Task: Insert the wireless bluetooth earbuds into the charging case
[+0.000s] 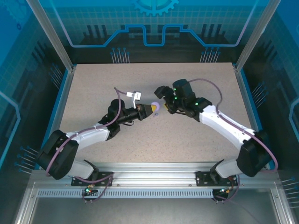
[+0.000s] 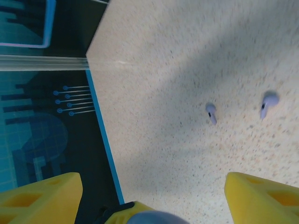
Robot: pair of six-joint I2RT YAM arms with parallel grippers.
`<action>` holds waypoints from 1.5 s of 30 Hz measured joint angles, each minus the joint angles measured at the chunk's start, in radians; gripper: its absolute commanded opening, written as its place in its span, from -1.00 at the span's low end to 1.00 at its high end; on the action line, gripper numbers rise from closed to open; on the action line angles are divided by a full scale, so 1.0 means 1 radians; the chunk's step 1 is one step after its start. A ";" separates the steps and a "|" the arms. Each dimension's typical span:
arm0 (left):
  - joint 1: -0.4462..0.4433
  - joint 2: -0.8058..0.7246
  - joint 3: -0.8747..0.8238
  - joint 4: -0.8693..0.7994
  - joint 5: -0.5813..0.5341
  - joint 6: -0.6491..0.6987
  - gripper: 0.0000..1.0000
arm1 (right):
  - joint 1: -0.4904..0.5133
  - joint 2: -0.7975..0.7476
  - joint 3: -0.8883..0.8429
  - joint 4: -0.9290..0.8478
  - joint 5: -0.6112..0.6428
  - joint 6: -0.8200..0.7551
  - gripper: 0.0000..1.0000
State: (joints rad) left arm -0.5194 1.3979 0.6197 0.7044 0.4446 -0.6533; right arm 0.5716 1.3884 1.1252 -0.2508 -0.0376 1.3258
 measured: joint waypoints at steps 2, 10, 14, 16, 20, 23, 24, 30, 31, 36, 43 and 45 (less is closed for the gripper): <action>0.000 -0.011 0.000 -0.034 0.016 0.015 -1.00 | -0.056 -0.064 -0.034 0.015 -0.032 -0.101 0.63; 0.012 -0.021 0.057 -0.140 0.106 0.059 -1.00 | -0.153 -0.199 -0.164 0.103 -0.247 -0.553 0.60; 0.014 -0.021 0.095 -0.167 0.140 0.071 -1.00 | -0.151 -0.205 -0.201 0.116 -0.327 -0.677 0.57; 0.014 -0.021 0.105 -0.179 0.152 0.077 -1.00 | -0.144 -0.205 -0.221 0.118 -0.343 -0.708 0.56; 0.014 -0.021 0.112 -0.189 0.164 0.080 -1.00 | -0.131 -0.204 -0.234 0.122 -0.361 -0.740 0.53; 0.014 -0.021 0.115 -0.203 0.167 0.080 -1.00 | -0.116 -0.201 -0.234 0.141 -0.362 -0.746 0.51; 0.014 -0.021 0.117 -0.208 0.168 0.080 -1.00 | -0.111 -0.198 -0.234 0.148 -0.362 -0.747 0.50; 0.014 -0.021 0.126 -0.210 0.174 0.080 -1.00 | -0.089 -0.159 -0.234 0.159 -0.361 -0.751 0.43; 0.014 -0.021 0.126 -0.214 0.174 0.080 -1.00 | -0.088 -0.154 -0.234 0.159 -0.360 -0.751 0.42; 0.016 -0.020 0.126 -0.232 0.174 0.080 -1.00 | -0.088 -0.150 -0.257 0.172 -0.345 -0.751 0.36; 0.018 -0.023 0.126 -0.251 0.174 0.080 -1.00 | -0.109 -0.146 -0.304 0.192 -0.336 -0.747 0.32; 0.018 -0.029 0.126 -0.251 0.174 0.080 -1.00 | -0.117 -0.142 -0.315 0.192 -0.330 -0.745 0.31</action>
State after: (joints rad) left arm -0.5011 1.3693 0.7456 0.4538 0.6189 -0.5728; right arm 0.4541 1.2465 0.8097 -0.0593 -0.3676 0.5804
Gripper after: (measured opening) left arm 0.217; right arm 0.658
